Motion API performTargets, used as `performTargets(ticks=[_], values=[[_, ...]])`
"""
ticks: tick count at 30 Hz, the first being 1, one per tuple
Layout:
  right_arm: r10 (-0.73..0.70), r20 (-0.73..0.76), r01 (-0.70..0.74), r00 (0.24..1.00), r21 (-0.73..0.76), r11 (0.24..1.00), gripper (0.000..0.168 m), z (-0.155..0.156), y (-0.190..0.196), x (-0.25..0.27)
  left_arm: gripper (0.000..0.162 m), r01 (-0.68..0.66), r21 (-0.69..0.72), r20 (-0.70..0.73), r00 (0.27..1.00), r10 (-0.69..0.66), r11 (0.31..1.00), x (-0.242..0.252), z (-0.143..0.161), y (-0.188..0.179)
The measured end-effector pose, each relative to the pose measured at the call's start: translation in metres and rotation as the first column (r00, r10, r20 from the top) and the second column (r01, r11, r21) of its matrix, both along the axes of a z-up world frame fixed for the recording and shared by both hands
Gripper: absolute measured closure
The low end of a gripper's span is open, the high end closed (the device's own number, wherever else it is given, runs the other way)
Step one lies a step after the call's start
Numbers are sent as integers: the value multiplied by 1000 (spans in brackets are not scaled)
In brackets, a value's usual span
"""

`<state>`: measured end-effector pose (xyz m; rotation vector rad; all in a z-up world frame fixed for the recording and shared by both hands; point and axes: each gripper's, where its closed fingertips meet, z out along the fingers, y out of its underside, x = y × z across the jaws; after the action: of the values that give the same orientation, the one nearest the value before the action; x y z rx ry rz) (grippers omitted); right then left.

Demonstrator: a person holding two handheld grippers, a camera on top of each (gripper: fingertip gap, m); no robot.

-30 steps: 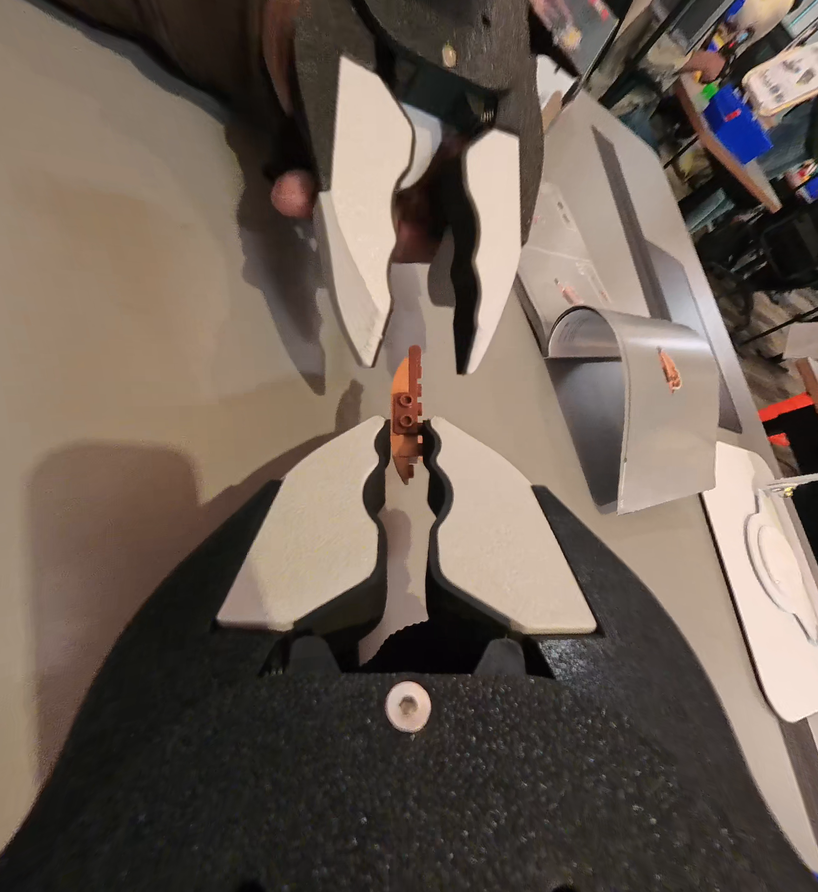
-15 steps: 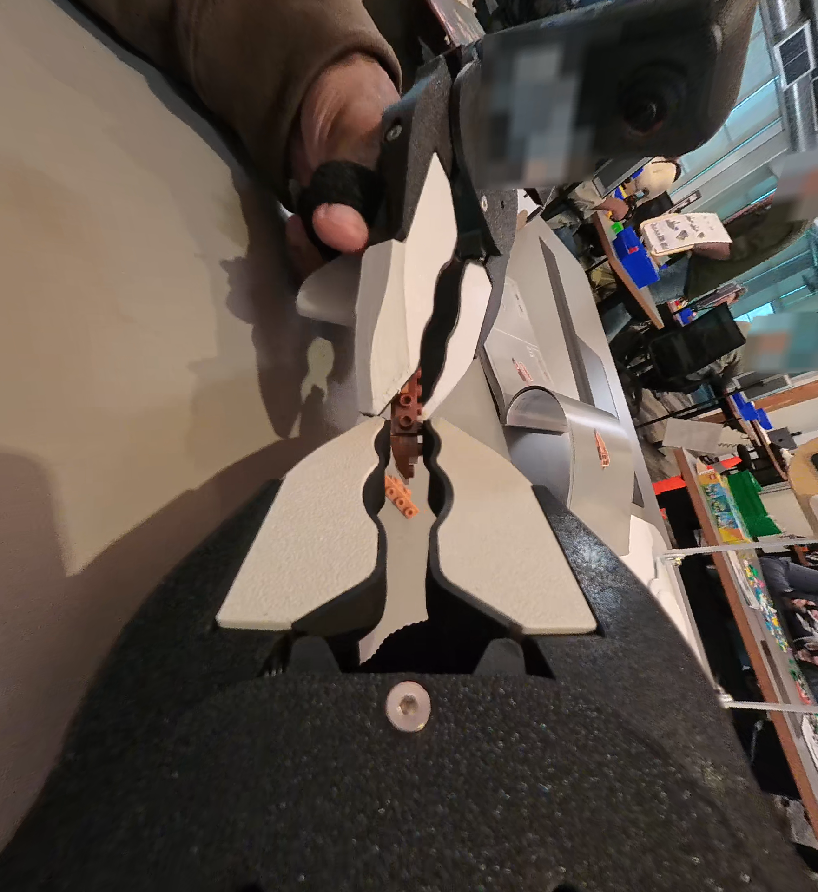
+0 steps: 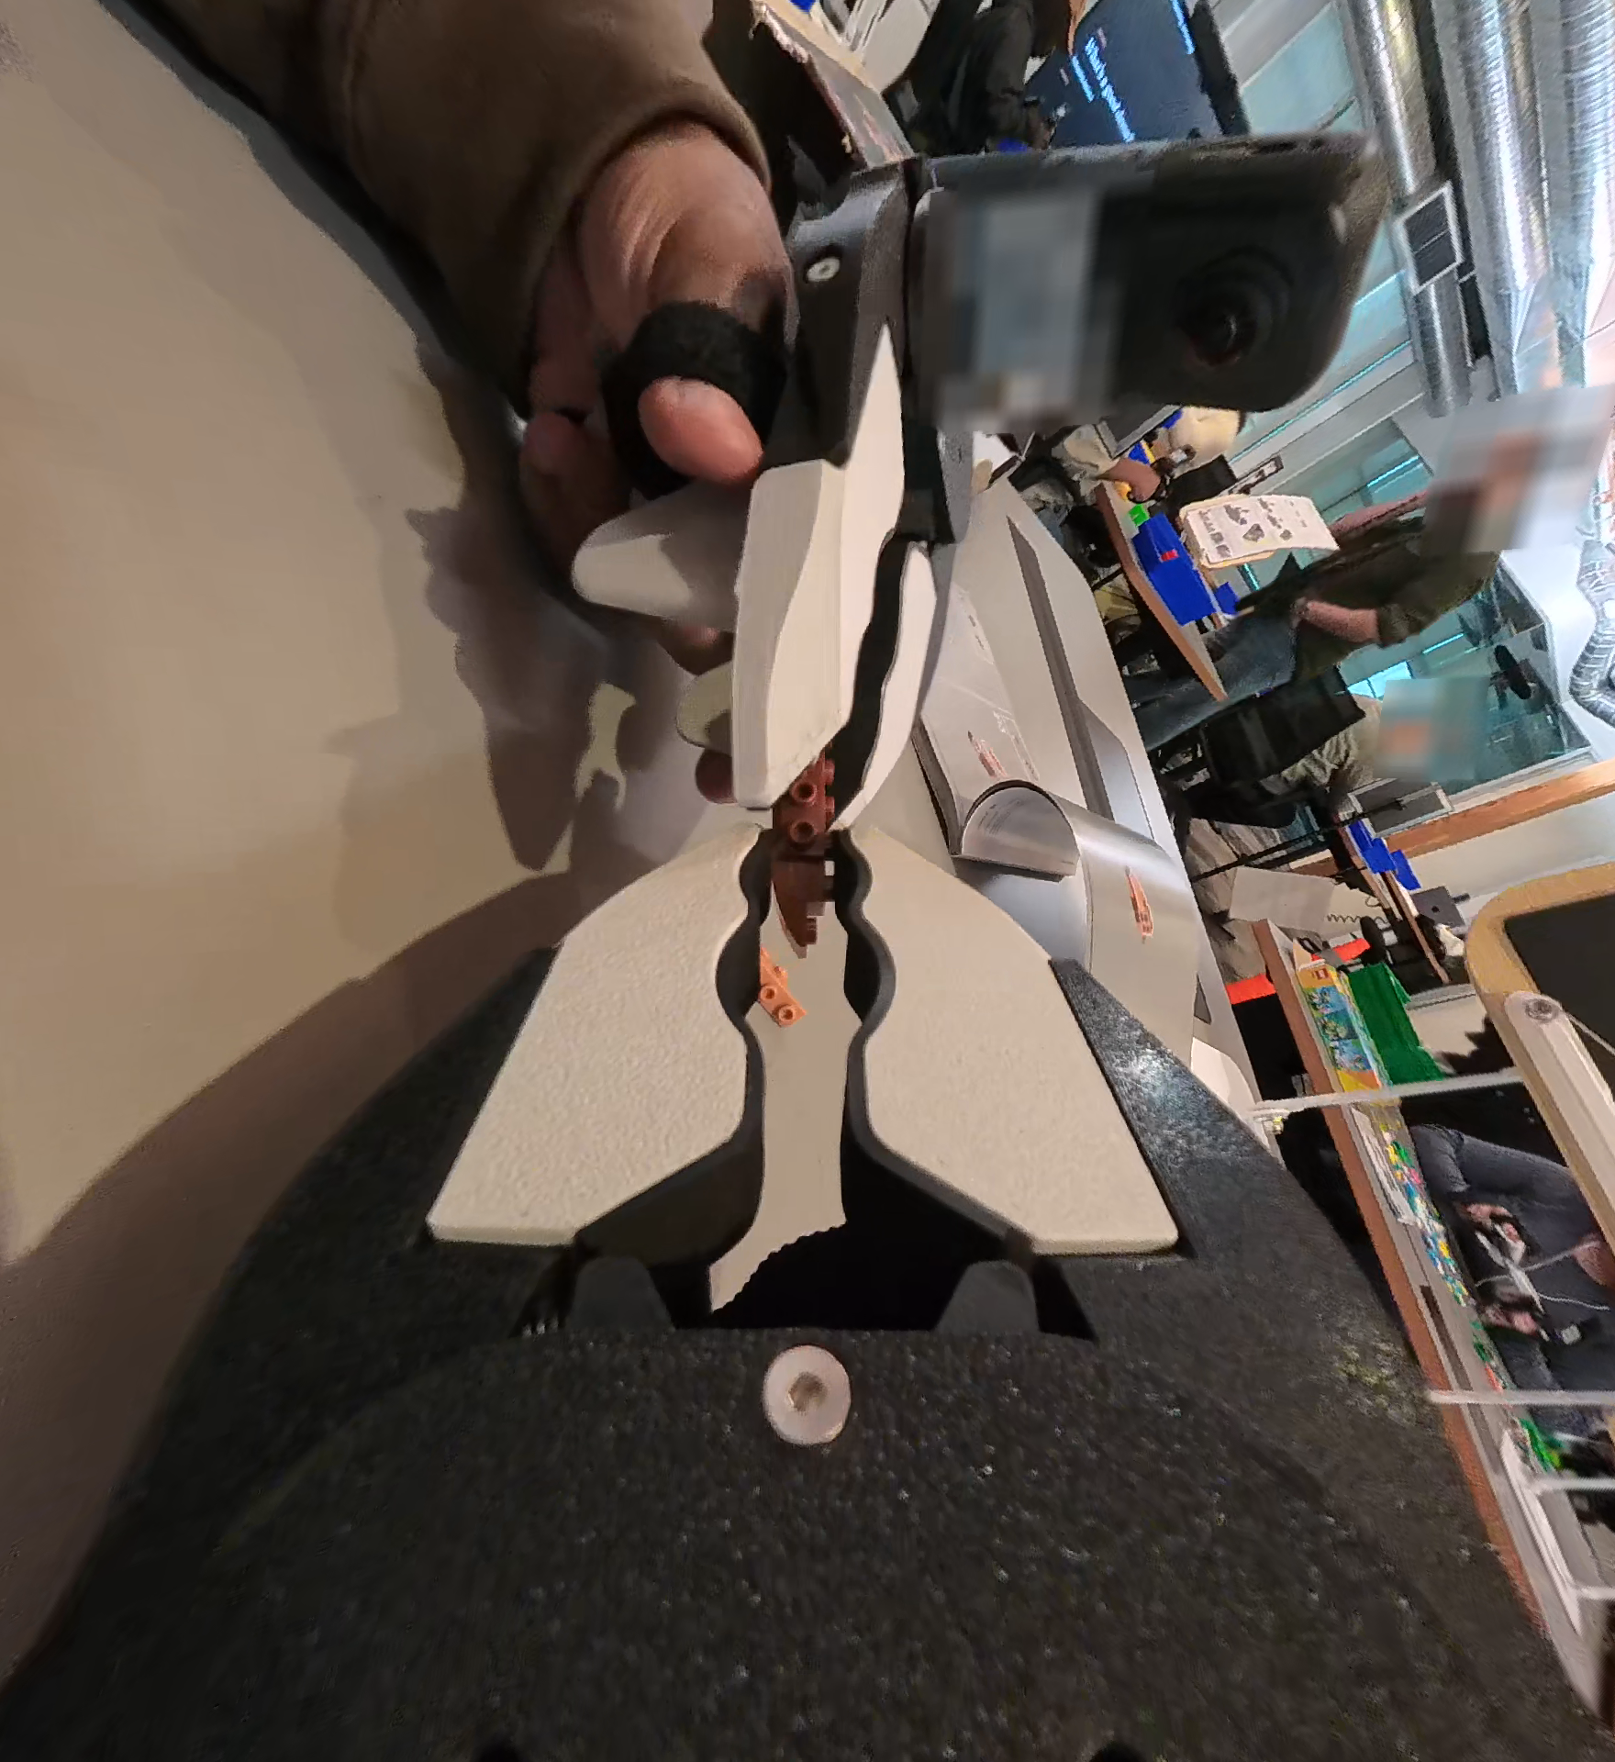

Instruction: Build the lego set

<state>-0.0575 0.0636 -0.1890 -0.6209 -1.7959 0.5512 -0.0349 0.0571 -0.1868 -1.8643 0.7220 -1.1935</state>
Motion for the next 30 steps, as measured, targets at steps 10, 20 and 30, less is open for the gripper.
performTargets(ticks=[10,20,30], values=[[3,-66,-2,998,20,1000,156,4,5,1,145,-123,-46,44,991,125,991,0,2,14],[4,-83,-3,997,20,1000,155,4,6,0,150,-169,-39,28,985,170,985,-2,0,18],[-27,-110,29,994,19,999,140,8,11,-1,150,-187,18,10,982,187,982,-3,2,20]])
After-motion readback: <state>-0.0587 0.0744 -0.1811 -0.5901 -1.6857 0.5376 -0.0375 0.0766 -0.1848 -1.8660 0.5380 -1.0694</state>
